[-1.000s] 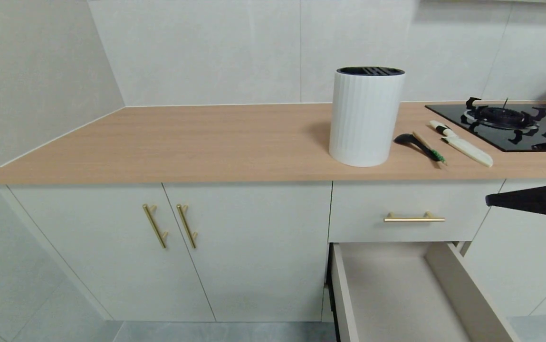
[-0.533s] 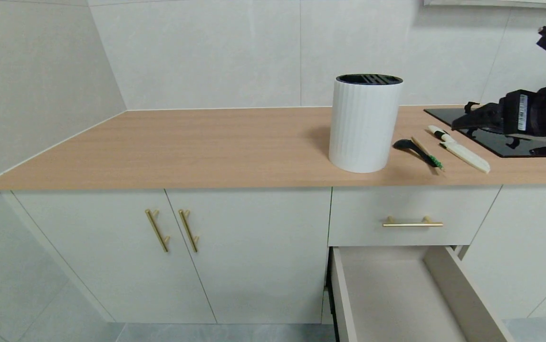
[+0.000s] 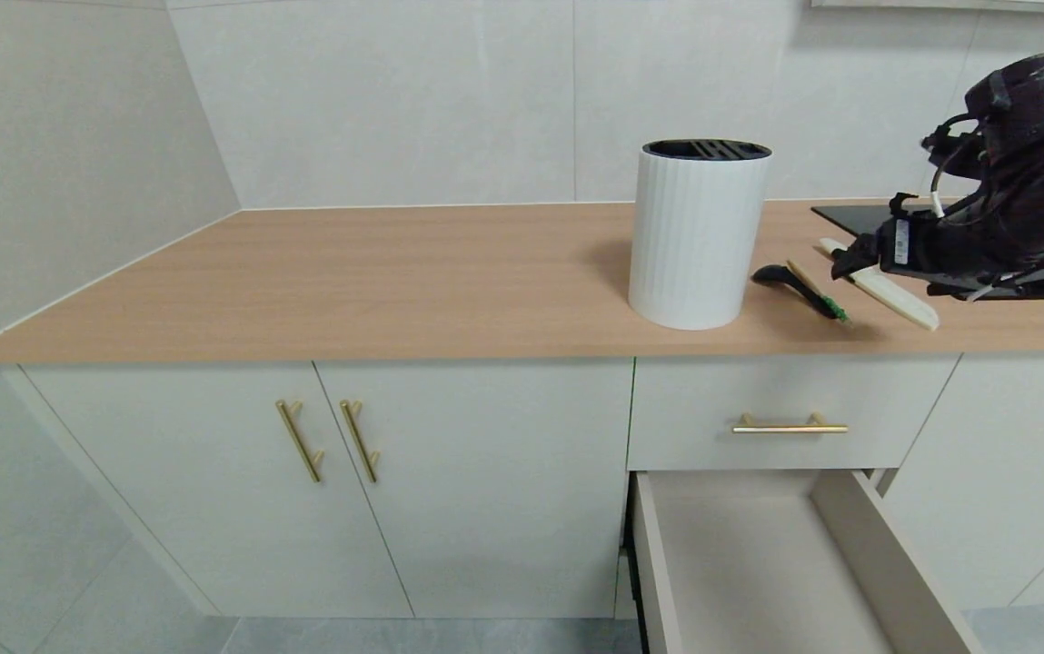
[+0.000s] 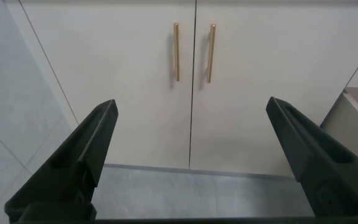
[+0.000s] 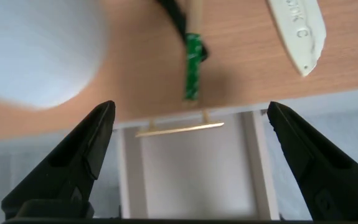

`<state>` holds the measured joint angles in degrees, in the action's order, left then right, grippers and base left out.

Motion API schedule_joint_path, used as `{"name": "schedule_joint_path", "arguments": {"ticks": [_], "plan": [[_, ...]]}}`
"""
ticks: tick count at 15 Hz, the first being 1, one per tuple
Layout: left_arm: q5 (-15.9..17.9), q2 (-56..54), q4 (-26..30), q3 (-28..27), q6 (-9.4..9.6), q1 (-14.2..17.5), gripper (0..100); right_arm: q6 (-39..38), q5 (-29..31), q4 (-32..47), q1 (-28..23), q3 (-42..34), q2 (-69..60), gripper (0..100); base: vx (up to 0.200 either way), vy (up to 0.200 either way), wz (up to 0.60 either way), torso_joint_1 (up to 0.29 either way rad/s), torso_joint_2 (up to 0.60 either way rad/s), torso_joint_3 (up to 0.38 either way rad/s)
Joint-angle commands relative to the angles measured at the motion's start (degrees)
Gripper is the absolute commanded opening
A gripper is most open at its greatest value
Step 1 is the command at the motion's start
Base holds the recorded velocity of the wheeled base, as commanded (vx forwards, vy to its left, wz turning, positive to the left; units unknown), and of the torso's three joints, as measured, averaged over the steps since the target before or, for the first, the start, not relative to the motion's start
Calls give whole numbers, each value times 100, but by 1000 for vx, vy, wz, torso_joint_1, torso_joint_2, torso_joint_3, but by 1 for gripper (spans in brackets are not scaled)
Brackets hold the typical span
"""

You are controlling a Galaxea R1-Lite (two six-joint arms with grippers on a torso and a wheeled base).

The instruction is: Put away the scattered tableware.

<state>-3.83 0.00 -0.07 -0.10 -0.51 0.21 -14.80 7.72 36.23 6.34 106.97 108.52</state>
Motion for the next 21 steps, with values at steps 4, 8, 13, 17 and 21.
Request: {"name": "schedule_joint_path", "arguments": {"ticks": [4,8,13,17,21], "plan": [[-4,0,-1,-8,-2,6,100,-32,221,-72,-10,324,829,100,0,0,0,0,0,0],[-4,0,-1,1,-2,6,100,-49,230,-99,-1,351,943,100,0,0,0,0,0,0],[-4,9,-1,1,-2,6,100,-67,230,-292,-1,351,1075,100,0,0,0,0,0,0],[-4,0,-1,-8,-2,6,100,-102,239,-354,-1,351,1092,100,0,0,0,0,0,0],[-4,0,-1,1,-2,-3,100,-120,230,-406,-1,351,1119,0,0,0,0,0,0,0]]}}
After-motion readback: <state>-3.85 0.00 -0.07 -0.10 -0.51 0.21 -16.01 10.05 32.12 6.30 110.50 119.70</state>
